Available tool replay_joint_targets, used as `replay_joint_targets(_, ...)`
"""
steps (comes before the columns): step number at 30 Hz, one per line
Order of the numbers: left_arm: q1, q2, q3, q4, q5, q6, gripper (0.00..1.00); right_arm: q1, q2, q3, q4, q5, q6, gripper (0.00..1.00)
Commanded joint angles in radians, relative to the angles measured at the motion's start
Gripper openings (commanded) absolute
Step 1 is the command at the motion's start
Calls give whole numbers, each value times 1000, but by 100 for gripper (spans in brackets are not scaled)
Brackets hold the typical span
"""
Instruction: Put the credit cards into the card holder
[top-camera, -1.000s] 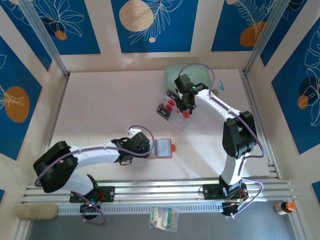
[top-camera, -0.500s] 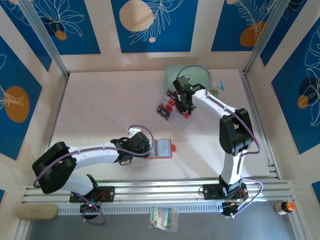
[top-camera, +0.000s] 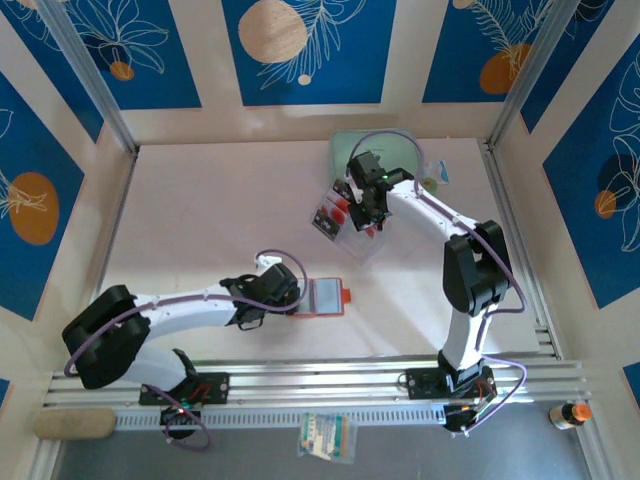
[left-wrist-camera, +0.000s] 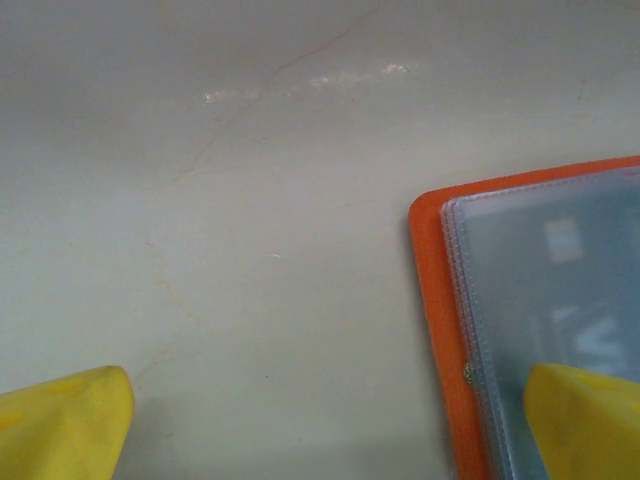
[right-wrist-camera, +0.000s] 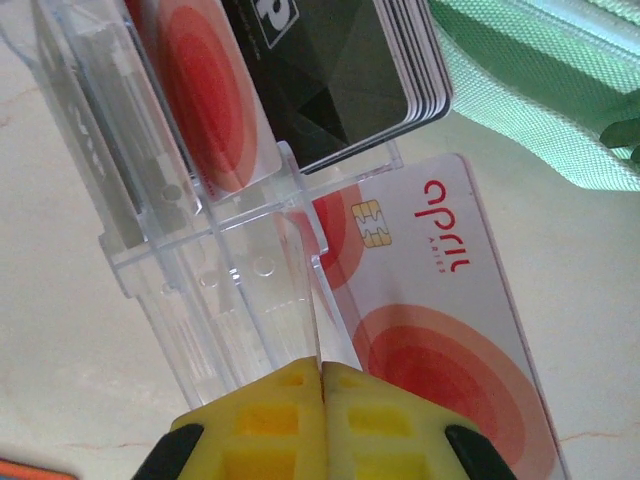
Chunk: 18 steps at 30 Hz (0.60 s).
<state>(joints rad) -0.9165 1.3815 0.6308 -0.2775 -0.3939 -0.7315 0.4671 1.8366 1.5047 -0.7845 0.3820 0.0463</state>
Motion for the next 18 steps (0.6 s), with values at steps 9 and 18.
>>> replay_joint_targets(9, 8, -55, 73, -59, -12, 33, 100, 19, -182, -10, -6, -86, 27, 0)
replay_joint_targets(18, 8, -2, 105, -65, 0, 67, 100, 28, -367, -211, 166, -364, 277, 0)
